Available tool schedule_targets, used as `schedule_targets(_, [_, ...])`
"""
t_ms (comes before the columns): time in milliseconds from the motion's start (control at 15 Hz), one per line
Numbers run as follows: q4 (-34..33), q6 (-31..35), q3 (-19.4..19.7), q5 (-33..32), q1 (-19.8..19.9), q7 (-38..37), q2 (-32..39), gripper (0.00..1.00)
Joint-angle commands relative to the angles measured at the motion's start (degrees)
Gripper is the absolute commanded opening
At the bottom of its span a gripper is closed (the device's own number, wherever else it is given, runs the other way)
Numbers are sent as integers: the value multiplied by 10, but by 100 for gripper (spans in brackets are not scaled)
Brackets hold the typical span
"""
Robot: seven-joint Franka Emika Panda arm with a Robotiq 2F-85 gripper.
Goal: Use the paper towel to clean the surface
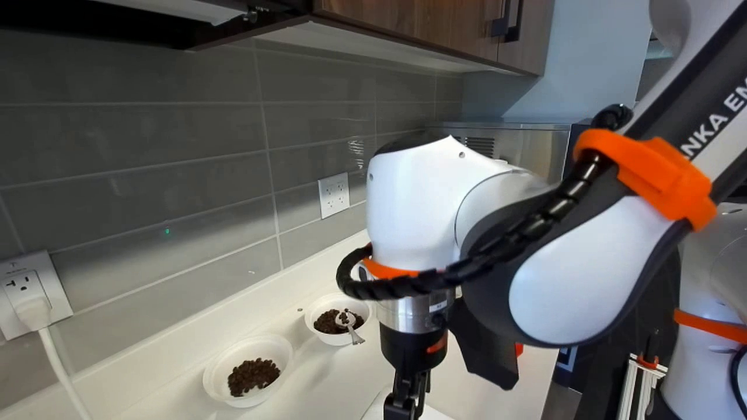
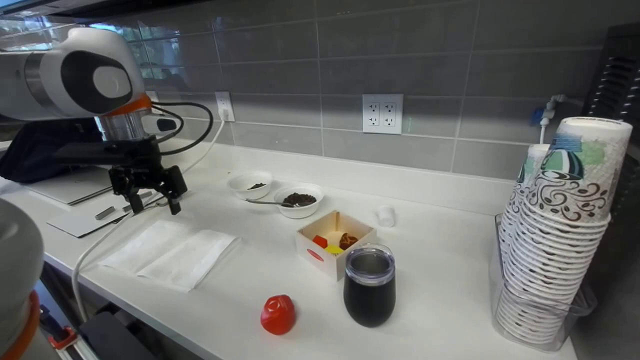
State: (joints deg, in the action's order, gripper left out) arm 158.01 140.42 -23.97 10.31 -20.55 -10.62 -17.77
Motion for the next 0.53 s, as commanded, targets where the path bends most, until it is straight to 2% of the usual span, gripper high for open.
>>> schedule_targets(0, [0,76,-20,-18,-4,-58,71,100])
schedule_targets(200, [1,114,-34,-49,-1,-98,125,100])
schedule_targets(467, [1,156,-25,-70,-9,-109,191,100])
